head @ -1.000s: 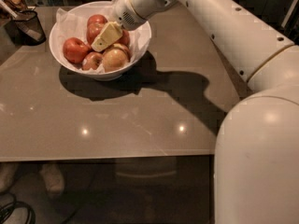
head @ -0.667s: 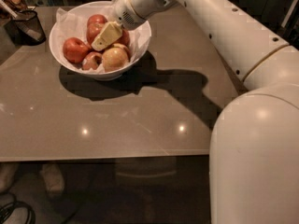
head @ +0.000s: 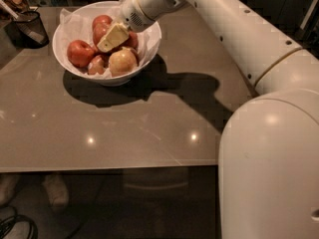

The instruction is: Pick apple from white bowl

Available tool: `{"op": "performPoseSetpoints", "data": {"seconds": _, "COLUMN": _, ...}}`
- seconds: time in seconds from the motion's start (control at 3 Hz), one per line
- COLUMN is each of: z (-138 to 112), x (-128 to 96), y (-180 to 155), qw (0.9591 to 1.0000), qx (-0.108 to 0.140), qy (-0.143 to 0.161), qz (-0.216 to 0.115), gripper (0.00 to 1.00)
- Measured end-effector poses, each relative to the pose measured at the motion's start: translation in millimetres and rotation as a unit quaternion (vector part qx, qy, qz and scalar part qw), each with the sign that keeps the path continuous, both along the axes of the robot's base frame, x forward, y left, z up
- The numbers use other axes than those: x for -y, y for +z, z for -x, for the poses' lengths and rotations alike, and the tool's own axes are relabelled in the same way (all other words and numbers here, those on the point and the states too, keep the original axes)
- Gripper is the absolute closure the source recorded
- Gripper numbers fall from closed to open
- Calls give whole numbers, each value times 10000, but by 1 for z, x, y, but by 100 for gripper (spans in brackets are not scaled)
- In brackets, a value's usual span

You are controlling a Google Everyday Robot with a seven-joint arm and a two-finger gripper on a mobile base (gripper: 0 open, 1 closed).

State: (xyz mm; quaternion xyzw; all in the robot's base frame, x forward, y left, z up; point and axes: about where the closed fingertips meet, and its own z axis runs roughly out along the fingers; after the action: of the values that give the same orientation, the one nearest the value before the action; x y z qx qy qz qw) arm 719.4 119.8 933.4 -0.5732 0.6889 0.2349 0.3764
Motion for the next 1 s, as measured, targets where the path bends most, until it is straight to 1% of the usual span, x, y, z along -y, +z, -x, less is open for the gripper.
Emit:
{"op": "performPoseSetpoints", "data": {"seconds": 0.67, "z": 0, "x": 0, "y": 0, "qw": 10000, "qx": 0, "qy": 0, "qz": 0, "gripper": 92}}
{"op": "performPoseSetpoints", "data": {"seconds": 1.0, "z": 0, "x": 0, "y": 0, "qw": 10000, "qx": -1, "qy": 0, "qz": 1, "gripper": 100}}
